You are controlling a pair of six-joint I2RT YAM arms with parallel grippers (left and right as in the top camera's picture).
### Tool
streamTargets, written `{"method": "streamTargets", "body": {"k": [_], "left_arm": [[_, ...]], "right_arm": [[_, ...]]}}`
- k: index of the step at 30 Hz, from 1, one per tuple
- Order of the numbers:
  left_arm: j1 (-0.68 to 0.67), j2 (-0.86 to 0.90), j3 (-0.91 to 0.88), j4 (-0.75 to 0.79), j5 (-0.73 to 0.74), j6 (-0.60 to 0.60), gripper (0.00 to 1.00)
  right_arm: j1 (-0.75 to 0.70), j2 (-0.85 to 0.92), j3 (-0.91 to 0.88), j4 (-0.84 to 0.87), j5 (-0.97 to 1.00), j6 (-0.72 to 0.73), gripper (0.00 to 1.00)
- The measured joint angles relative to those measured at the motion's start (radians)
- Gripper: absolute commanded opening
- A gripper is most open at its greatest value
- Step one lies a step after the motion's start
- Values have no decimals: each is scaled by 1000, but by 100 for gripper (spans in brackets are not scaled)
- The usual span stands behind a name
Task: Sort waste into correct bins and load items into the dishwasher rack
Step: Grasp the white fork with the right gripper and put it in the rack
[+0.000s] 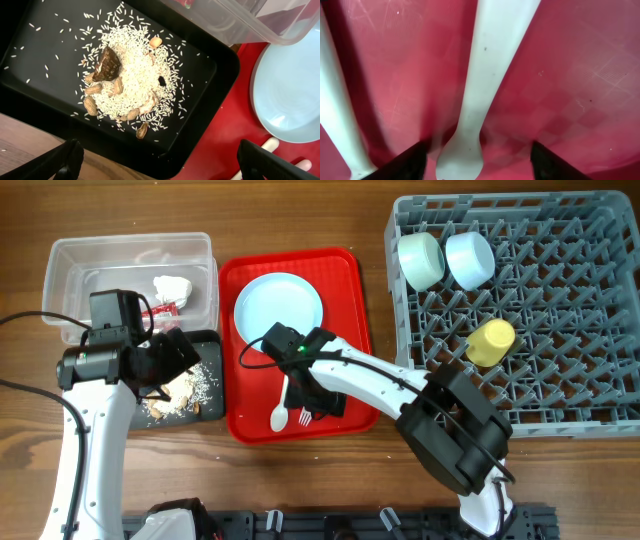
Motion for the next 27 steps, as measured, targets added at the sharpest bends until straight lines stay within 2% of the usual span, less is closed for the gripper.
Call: {"method": "streamTargets", "body": {"k": [2,3,7,9,13,16,19,22,24,27], "left_arm": [[0,0,0,0,0,0,100],[0,0,0,0,0,0,100],[0,0,0,0,0,0,100],[0,0,0,0,0,0,100],[0,0,0,0,0,0,100],[0,0,0,0,0,0,100],[0,0,0,0,0,0,100],[0,0,0,0,0,0,100],[0,0,0,0,0,0,100],[0,0,0,0,0,0,100]], "right_arm": [[0,0,0,4,3,2,27],[0,0,0,4,6,2,22],[0,-2,0,5,8,-1,14],[-1,-2,0,5,7,-3,5],[-25,-19,-12,13,11,-69,5],[-91,-109,-29,12,29,-174,5],[-211,-330,-29,-19,39,-357,4],[-352,-473,-29,-124,53,-543,4],[-452,-489,-28,-215,87,-650,4],[-539,-488,-103,-202,124,-742,6]]}}
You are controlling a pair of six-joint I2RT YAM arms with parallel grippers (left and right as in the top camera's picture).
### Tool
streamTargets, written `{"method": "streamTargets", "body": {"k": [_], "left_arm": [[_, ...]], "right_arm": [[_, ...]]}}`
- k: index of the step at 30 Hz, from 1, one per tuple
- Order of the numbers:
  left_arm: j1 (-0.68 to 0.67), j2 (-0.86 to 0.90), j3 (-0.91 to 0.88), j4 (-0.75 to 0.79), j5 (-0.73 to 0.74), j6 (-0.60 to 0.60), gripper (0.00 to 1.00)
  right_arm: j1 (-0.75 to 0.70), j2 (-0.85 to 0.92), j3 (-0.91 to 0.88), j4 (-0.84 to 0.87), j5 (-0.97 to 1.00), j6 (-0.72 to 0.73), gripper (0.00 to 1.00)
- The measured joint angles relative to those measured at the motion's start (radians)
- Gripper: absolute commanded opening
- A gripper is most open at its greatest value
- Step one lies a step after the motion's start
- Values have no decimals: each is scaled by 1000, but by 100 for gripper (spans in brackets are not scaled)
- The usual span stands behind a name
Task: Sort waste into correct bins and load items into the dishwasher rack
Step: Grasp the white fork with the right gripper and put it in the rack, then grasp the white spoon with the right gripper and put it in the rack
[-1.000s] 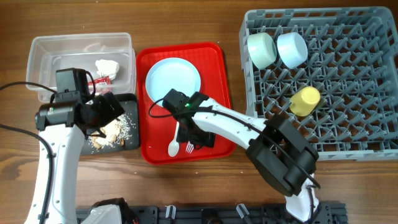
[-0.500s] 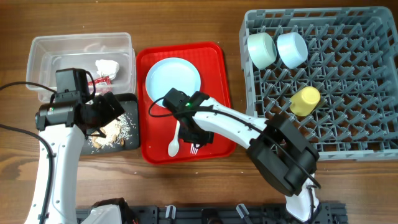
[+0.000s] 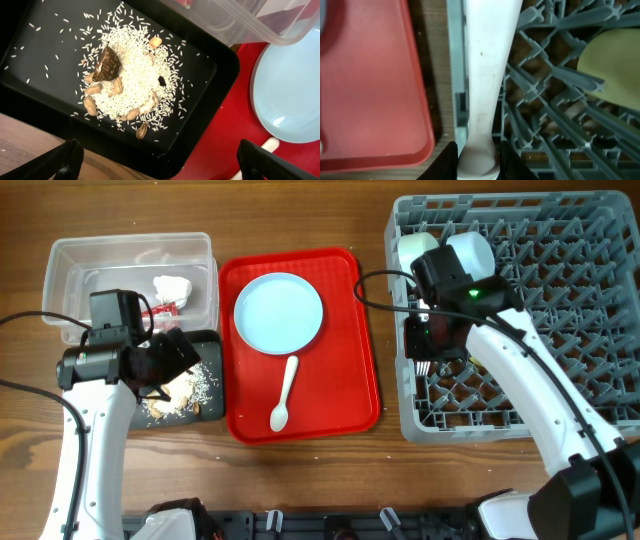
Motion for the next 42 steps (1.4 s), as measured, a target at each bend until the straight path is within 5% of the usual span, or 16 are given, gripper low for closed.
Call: {"method": "streamTargets", "body": {"k": [2,4,7,15,20,28,33,42], "left_arm": [[0,0,0,0,0,0,100],[0,0,0,0,0,0,100],[0,0,0,0,0,0,100],[0,0,0,0,0,0,100],[0,0,0,0,0,0,100],[0,0,0,0,0,0,100],[0,0,0,0,0,0,100],[0,0,0,0,0,0,100]], "right_arm": [[-17,2,-92,65,9,-18,15],[-26,6,-151,90,14,-24,44],[-25,6,-153,115,30,-35,57],[-26,5,-14,94,46,-43,62],[60,-8,89,273,-221,-66,65],[492,242,90,357,-183,219,65],[585,391,90,435,-136,391,65],[605,473,92,330,-7,563,22]]}}
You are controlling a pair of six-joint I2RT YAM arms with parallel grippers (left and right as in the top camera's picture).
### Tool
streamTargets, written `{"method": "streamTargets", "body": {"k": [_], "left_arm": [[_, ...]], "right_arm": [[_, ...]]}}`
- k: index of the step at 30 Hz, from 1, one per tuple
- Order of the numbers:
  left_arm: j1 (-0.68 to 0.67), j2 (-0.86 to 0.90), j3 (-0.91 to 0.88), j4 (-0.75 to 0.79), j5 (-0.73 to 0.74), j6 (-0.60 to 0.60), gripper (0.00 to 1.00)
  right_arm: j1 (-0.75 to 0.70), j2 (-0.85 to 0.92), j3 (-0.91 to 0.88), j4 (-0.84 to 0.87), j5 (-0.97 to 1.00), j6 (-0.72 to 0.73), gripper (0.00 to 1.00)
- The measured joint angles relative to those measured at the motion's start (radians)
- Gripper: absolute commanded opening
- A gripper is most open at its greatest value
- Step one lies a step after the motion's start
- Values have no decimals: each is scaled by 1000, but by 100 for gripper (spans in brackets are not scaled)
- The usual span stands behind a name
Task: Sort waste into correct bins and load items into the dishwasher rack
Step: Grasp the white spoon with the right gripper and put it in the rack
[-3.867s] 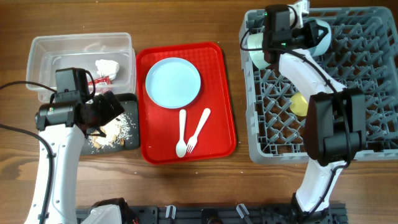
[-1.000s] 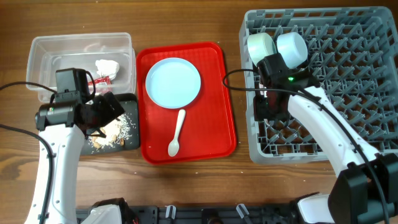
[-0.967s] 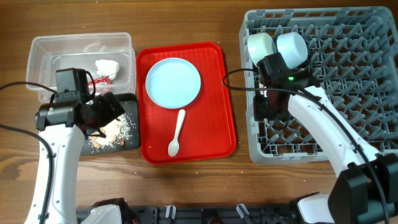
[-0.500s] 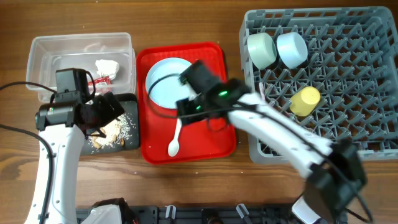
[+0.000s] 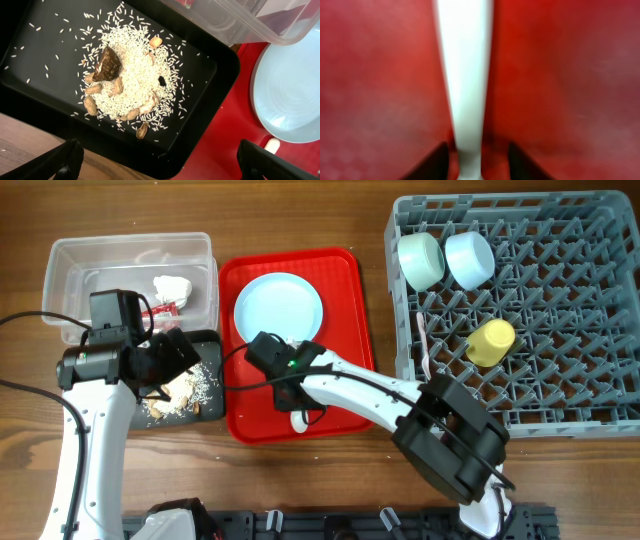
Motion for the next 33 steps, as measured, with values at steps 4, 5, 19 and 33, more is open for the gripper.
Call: {"method": "streamTargets", "body": {"k": [4,5,19,33], "left_arm": [[0,0,0,0,0,0,100],[0,0,0,0,0,0,100],[0,0,0,0,0,0,100],[0,0,0,0,0,0,100]], "right_arm": [[-29,0,0,-43,22,29,4],[-37,0,0,-42,21,14,4],[-533,-441,1,-275,140,-409,9],[-605,-415,-145,-265,118,-531,54]]}}
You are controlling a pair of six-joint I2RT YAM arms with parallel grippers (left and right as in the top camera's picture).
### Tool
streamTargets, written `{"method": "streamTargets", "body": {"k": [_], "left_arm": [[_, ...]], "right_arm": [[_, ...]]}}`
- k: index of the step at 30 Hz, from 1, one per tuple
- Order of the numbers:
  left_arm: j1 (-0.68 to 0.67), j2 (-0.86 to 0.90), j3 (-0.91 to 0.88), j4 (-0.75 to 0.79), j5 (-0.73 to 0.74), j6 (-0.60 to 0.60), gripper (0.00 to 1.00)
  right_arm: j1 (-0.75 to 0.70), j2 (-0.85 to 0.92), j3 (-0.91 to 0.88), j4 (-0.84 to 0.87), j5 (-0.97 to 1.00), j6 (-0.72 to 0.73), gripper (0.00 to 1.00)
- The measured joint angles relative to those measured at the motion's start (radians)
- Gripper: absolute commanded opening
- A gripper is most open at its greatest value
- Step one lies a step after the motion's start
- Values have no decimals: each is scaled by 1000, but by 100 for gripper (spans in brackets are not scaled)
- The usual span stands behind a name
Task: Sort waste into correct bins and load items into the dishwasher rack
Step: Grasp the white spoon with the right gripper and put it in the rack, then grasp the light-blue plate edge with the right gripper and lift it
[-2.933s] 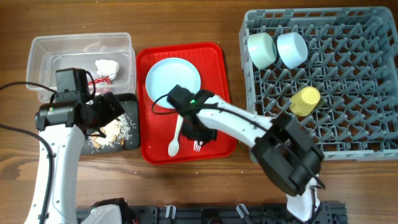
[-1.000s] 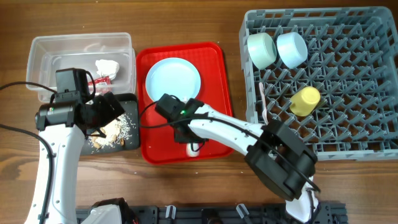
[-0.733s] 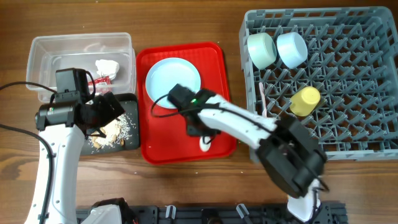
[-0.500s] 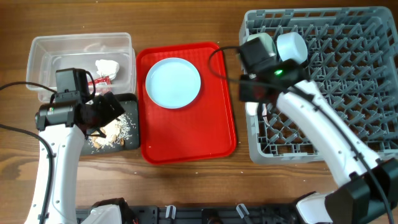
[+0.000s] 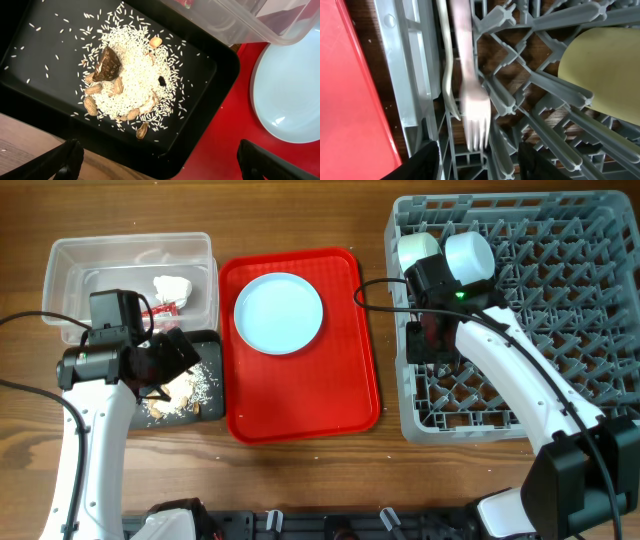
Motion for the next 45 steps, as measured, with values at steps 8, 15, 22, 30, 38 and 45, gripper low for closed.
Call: {"method": "streamTargets", "body": {"k": [8,15,22,30,38,45], "left_arm": [[0,0,0,0,0,0,100],[0,0,0,0,0,0,100],[0,0,0,0,0,0,100],[0,0,0,0,0,0,100],[0,0,0,0,0,0,100],[0,0,0,0,0,0,100]], "right_arm": [[13,-6,192,289,-293,-29,59],[236,218,200,537,-313,107,61],[266,457,200,541,-227,282,47],[262,472,223,380,-134,425,4],[168,289,209,270,-77,306,4],[8,-185,209,177,280,-69,4]]}}
